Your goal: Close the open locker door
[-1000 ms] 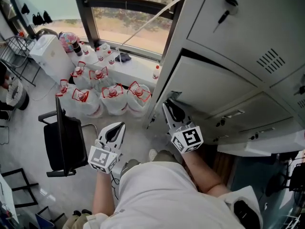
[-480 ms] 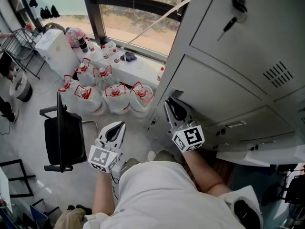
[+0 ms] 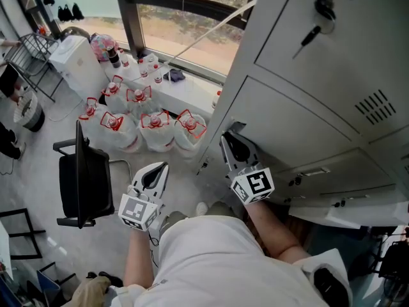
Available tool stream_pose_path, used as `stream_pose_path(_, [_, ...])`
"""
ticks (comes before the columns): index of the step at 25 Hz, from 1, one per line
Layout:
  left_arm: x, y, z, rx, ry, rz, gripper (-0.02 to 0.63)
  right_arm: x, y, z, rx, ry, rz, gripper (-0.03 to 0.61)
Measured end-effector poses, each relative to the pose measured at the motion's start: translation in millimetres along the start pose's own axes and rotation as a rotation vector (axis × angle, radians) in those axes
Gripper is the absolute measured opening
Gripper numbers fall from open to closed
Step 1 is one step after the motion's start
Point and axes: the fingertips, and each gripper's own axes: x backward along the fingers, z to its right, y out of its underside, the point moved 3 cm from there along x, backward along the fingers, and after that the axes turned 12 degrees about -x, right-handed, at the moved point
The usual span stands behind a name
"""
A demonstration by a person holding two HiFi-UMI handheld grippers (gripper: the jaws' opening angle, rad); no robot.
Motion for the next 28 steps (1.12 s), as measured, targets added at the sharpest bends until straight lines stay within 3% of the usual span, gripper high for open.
stream_pose_path(13, [4.1,-1.6,7.2,-0.002,0.055,0.013,0.003,17.1,1.8,-11.9,-0.021,0.033,-0.004,0.052])
stream_pose_path(28, [-2.8,-1.9,35.3,-0.023,0.229,0.017,0.003,78.5,37.9,-38.9,-0.059,0.161,-0.069,0.041])
